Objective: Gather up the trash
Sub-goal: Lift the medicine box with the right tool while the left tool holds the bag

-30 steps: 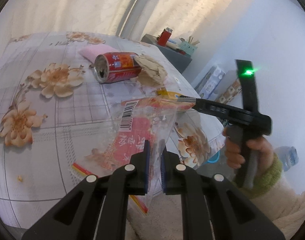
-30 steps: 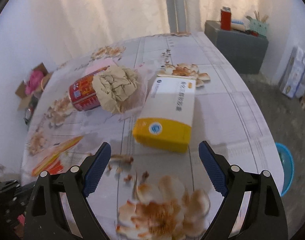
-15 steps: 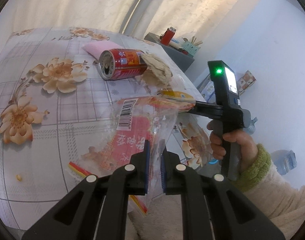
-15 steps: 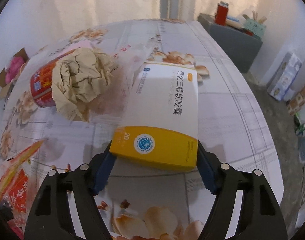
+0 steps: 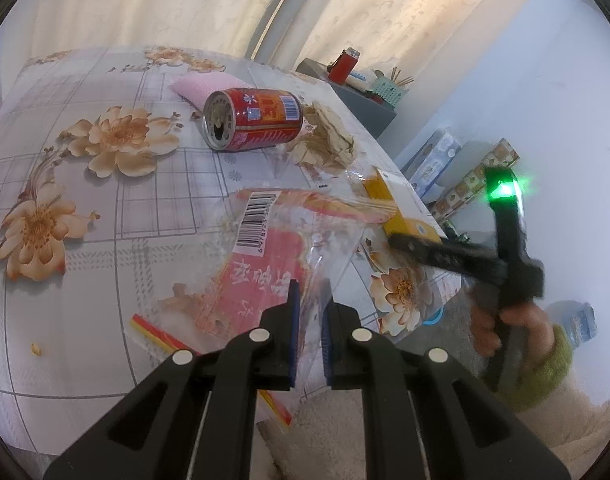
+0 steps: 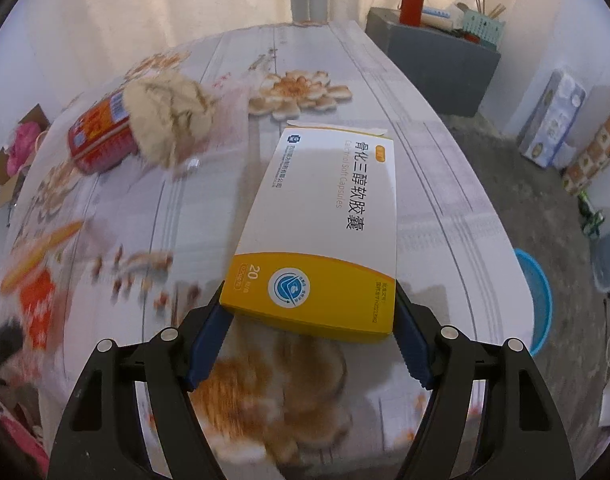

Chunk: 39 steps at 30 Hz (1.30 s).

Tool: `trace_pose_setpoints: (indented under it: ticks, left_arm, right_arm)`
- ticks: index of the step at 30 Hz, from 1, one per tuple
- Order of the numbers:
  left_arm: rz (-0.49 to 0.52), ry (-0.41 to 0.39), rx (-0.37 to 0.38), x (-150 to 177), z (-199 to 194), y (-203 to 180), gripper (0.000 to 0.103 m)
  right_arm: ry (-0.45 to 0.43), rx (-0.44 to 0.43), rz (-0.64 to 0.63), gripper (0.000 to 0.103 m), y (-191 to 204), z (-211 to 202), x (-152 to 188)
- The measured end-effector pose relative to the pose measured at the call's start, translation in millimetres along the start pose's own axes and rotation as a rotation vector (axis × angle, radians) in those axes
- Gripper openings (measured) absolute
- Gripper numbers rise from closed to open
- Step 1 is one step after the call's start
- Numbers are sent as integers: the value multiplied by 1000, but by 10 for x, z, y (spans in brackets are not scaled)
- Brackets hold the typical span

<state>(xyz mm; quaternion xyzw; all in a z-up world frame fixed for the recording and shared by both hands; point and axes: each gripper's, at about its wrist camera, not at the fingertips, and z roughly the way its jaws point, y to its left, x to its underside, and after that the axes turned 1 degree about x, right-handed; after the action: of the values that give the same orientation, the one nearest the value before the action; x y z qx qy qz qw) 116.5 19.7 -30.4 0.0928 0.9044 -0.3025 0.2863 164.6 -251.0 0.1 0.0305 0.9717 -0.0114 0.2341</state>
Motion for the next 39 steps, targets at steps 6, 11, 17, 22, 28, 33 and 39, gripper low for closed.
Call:
trace_pose_setpoints:
  ticks: [6, 11, 17, 22, 28, 33, 39]
  left_arm:
    - [-4, 2, -5, -4, -1, 1, 9]
    - [-13, 0, -6, -4, -18, 12, 9]
    - [-19, -3, -4, 5, -34, 13, 9]
    - [-25, -6, 2, 3, -49, 20, 9]
    - [-32, -9, 9, 5, -55, 30, 9]
    - [-31, -10, 9, 4, -53, 31, 9]
    - [-32, -16, 5, 8, -68, 20, 9]
  right_arm:
    - [37, -55, 0, 75, -53, -142, 209]
    - [25, -87, 35, 83, -128, -211, 153]
    - [10, -92, 45, 86, -91, -143, -54]
    - [23, -53, 26, 86, -31, 24, -169]
    - [37, 8, 6, 84, -10, 165, -179]
    - [42, 26, 11, 67, -29, 173, -141]
    - [25, 23, 27, 67, -58, 93, -99]
